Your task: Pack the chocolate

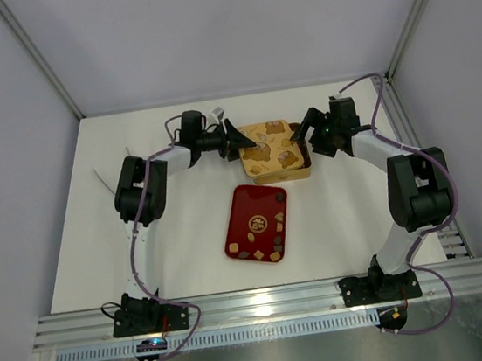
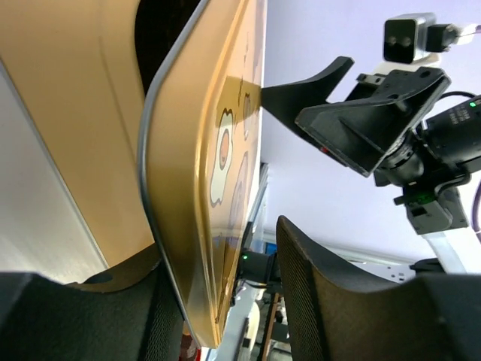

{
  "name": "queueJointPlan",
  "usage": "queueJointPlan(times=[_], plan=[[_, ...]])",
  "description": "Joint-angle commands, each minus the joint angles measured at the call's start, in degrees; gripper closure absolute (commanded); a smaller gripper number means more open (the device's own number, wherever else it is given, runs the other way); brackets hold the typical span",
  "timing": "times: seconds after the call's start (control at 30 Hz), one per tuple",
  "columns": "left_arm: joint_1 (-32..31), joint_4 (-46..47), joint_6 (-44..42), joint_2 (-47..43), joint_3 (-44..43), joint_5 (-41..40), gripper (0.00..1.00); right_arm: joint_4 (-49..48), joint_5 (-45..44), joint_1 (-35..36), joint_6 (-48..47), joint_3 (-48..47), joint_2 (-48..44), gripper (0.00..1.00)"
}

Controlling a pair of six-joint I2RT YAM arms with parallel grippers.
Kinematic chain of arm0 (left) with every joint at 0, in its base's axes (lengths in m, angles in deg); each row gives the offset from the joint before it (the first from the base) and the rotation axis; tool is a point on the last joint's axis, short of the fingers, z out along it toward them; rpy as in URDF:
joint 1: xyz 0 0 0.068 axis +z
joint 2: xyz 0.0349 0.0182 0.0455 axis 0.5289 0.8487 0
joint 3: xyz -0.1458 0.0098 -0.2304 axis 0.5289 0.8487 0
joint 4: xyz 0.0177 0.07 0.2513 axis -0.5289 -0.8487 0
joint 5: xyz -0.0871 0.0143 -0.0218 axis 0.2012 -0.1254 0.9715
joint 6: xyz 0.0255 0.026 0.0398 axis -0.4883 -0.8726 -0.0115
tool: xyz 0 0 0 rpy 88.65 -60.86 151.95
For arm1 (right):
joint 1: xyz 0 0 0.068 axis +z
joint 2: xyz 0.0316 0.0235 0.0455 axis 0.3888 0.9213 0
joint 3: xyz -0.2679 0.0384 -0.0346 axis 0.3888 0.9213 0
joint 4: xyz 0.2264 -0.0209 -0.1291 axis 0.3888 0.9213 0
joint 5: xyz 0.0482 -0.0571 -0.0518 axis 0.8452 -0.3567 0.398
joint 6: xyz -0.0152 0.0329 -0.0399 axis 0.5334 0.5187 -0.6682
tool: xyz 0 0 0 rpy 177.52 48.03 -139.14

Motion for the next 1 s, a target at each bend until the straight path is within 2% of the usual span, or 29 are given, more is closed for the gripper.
queueJointPlan(times=[0.0,0.43,0.73,0.97], plan=[[0.33,-6.53,-4.83,-2.54,-3.64,-0.1,0.53,-2.33,-0.97,0.51,-1.45,-1.18,0.16,0.09],[0.41,-16.9,-9.92,-2.19,-6.81,-2.74,0.49,-1.1,-0.97,1.21,-3.47,-3.64,3.59,0.09],[0.41,-28.85,-15.37,-0.96,-12.52,-5.55,0.49,-1.01,-1.06,2.09,-4.61,-5.22,5.35,0.1],[0.41,-33.95,-18.27,-0.52,-14.9,-6.96,0.46,-1.54,-0.79,2.79,-5.05,-6.1,5.88,0.09]])
